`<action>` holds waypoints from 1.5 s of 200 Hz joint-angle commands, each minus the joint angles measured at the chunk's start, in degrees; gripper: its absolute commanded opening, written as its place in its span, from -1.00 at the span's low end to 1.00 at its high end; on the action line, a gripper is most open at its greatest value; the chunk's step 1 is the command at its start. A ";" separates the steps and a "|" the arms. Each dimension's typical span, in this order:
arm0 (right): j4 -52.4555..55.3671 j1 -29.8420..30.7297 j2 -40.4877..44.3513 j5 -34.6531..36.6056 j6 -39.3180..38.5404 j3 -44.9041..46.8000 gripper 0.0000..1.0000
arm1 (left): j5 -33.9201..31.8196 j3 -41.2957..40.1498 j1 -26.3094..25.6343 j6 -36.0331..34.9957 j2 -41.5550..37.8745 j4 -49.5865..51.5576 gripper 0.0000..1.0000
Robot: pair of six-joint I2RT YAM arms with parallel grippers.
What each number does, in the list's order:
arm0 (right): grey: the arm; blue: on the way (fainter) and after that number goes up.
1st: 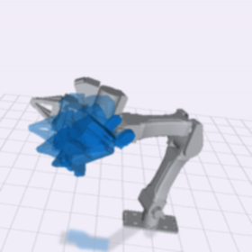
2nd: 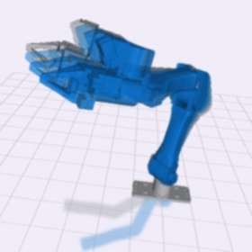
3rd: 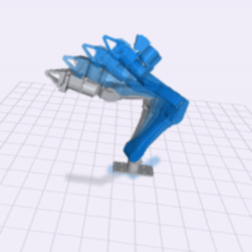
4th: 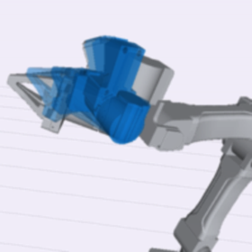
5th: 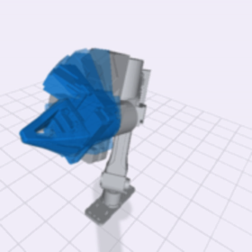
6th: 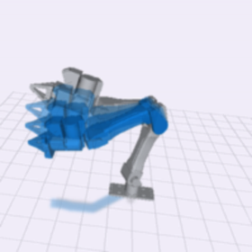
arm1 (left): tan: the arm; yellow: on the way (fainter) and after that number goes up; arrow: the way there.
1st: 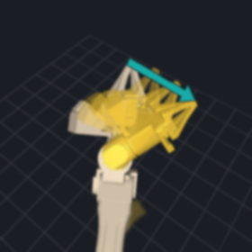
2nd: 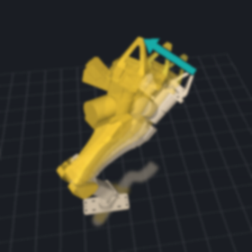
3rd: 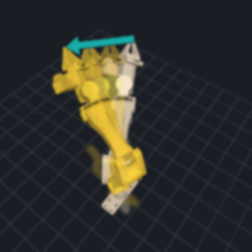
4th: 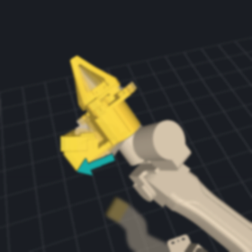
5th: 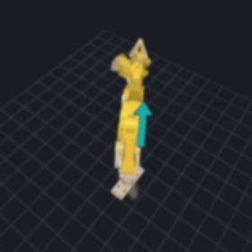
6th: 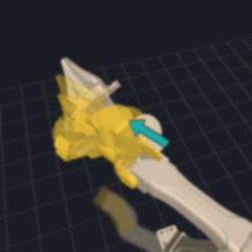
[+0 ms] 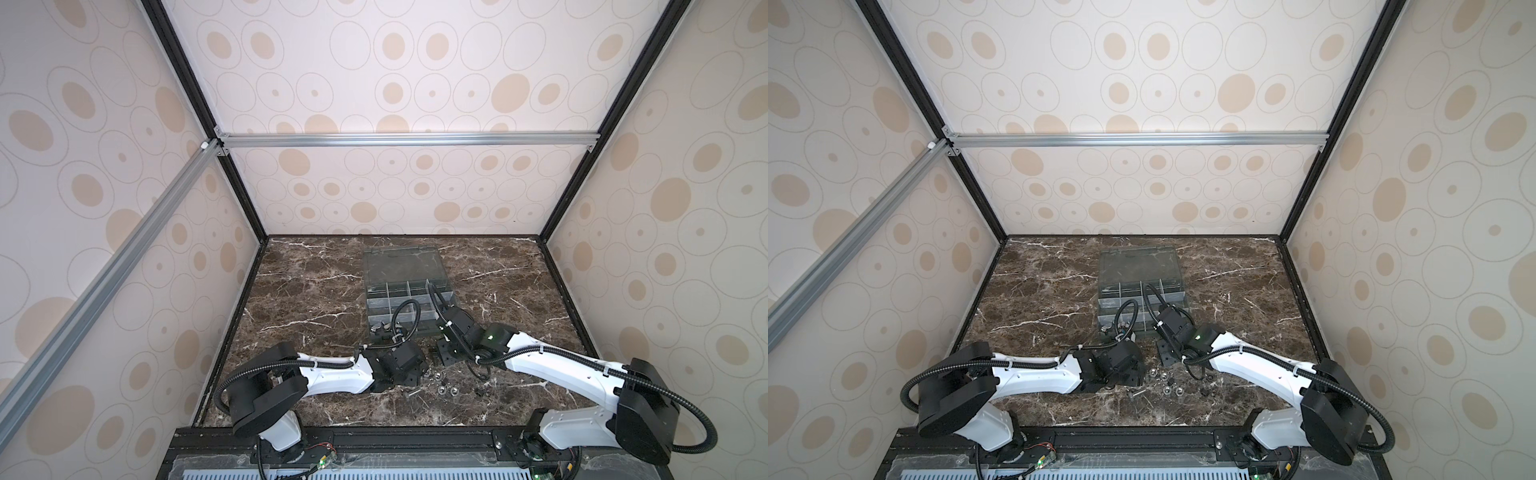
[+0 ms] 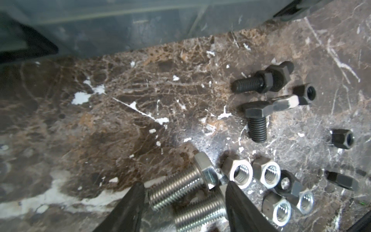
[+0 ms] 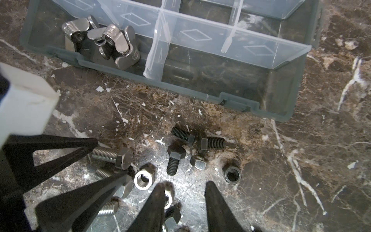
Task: Sort the screws and nuts into containers
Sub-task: Pick up the screw from the bottom-center of the table.
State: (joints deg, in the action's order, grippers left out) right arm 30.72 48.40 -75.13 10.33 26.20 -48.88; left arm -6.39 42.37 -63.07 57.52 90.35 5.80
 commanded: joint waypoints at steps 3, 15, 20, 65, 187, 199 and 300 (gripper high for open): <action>0.09 -0.38 0.75 0.04 -0.49 0.64 -0.26 | -1.62 1.81 -1.16 1.89 1.36 3.30 0.30; 0.07 -0.34 0.78 0.04 -0.61 0.71 -0.26 | -1.60 2.11 -1.22 2.09 1.79 3.21 0.30; 0.09 -0.37 0.85 0.04 -0.62 0.69 -0.26 | -1.69 2.25 -1.27 2.07 2.14 3.21 0.30; -0.05 -0.61 1.04 -0.14 -0.62 0.99 -0.26 | -2.99 3.31 -1.44 1.90 3.47 3.22 0.24; 0.00 -1.13 1.52 -0.05 -0.14 1.76 -0.26 | -6.87 6.21 -1.28 -0.65 6.77 5.72 0.06; -0.05 -1.40 1.98 0.04 -0.06 1.85 -0.26 | -7.15 6.24 -1.31 -0.89 6.60 6.03 0.04; 3.89 -5.58 10.12 1.49 -0.36 1.99 -0.26 | -9.91 12.14 3.16 -8.67 -1.71 9.76 0.01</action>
State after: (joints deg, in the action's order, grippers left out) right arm 31.75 43.51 -66.74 10.63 25.87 -47.53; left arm -13.65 50.41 -62.41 52.73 92.60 13.74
